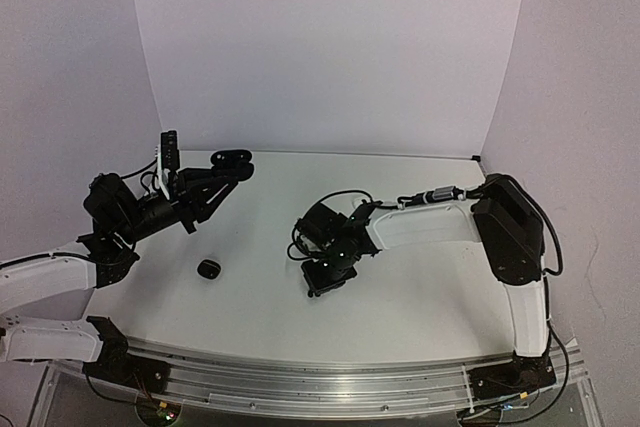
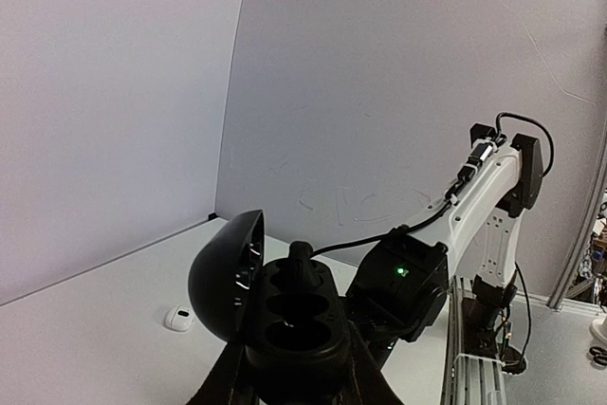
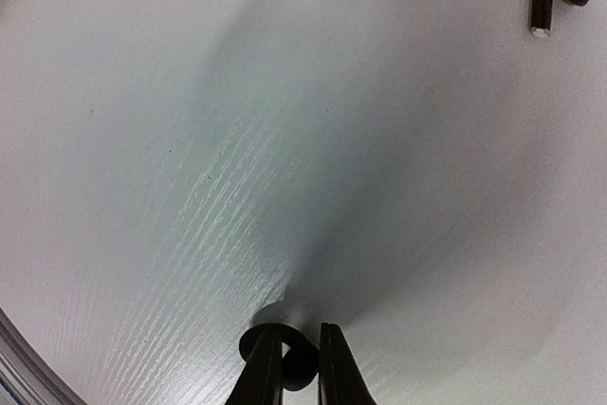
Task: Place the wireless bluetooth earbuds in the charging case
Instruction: Pick up the left earbud from the center of the board.
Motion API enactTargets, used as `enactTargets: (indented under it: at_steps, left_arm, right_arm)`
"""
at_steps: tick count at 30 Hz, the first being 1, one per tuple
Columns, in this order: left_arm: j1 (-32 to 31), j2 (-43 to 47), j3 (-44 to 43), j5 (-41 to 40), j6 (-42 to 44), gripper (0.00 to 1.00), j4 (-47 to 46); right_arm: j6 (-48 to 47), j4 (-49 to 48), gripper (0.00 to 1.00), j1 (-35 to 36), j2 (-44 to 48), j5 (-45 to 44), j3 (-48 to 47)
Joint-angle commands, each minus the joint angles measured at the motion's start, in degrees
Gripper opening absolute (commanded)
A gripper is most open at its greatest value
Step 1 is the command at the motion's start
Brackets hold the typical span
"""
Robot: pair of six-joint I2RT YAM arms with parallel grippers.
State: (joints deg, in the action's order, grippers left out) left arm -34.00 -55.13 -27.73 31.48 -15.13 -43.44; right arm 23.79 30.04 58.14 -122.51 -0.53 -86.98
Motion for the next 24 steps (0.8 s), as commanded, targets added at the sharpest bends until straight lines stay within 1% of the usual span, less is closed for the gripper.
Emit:
enactTargets:
  at_steps: [1,8,20,24]
  left_arm:
    - [0.3,0.8,-0.2,0.6,0.7,0.0,-1.0]
    - [0.3,0.9,-0.3,0.5,1.1,0.0,-0.8]
    - [0.4,0.7,-0.5,0.6,1.2,0.0,-1.0]
    - [0.3,0.7,-0.5,0.6,1.3,0.0,-0.8]
  right_arm:
    - [0.5,4.9,0.08,1.7,0.8,3.2,2.5]
    - [0.5,4.3,0.0,1.7,1.4,2.5,2.5]
    - [0.2,3.7,0.0,1.7,3.4,0.9,2.2]
    - [0.4,2.0,0.0,1.7,4.7,0.5,2.0]
